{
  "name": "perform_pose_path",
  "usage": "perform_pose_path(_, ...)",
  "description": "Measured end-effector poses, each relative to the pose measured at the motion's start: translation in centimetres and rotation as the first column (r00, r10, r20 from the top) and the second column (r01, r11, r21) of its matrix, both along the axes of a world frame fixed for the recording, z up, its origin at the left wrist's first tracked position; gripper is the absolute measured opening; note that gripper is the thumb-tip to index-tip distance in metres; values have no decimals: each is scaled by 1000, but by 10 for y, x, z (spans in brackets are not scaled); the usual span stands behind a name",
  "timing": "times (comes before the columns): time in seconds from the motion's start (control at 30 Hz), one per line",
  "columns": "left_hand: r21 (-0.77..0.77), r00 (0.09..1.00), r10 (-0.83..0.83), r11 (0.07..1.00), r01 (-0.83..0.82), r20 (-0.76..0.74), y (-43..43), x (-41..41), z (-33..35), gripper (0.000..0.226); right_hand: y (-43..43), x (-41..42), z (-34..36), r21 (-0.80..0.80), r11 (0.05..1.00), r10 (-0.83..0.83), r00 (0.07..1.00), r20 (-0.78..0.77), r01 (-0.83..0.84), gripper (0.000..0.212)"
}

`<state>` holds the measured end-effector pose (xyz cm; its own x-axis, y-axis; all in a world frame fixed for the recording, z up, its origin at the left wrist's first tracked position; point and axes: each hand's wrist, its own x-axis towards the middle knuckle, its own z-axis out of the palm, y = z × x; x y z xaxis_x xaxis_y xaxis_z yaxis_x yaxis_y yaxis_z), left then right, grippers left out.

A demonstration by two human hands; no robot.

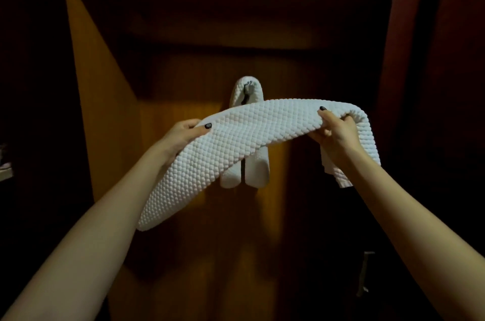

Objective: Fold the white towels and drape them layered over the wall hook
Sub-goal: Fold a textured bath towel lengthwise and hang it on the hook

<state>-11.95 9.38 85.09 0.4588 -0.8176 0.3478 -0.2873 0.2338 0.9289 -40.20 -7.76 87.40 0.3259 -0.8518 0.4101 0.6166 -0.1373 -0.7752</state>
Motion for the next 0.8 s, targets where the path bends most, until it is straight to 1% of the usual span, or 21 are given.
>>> perform_pose_path(0.1,-59,1000,-16,998,15,-21,-22,24,41,24,-16,25,32,-55,996,-70,998,11,70,45)
perform_pose_path(0.17,-85,1000,-10,996,8,-23,-37,44,63,20,-26,43,52,-76,991,-112,994,19,113,43)
perform_pose_path(0.3,-103,997,26,994,-33,-69,-72,77,96,10,-47,77,89,-47,993,-106,992,74,109,27)
perform_pose_path(0.43,-77,994,21,997,-30,-111,-107,97,110,10,-77,101,100,10,993,-120,990,78,119,19)
perform_pose_path(0.53,-71,991,7,997,-17,-132,-127,106,116,15,-96,113,95,78,989,-130,990,61,125,34)
perform_pose_path(0.63,-82,980,-19,997,2,-197,-143,107,124,17,-110,118,91,129,988,-104,987,119,89,47)
perform_pose_path(0.7,-36,975,-23,999,15,-222,-151,108,120,20,-114,120,84,159,984,-97,985,143,74,48)
perform_pose_path(0.77,31,969,-45,998,54,-245,-155,110,107,24,-115,121,68,196,976,-115,990,79,98,46)
perform_pose_path(0.8,50,963,-61,996,77,-264,-157,110,97,27,-114,121,57,206,973,-113,992,48,101,41)
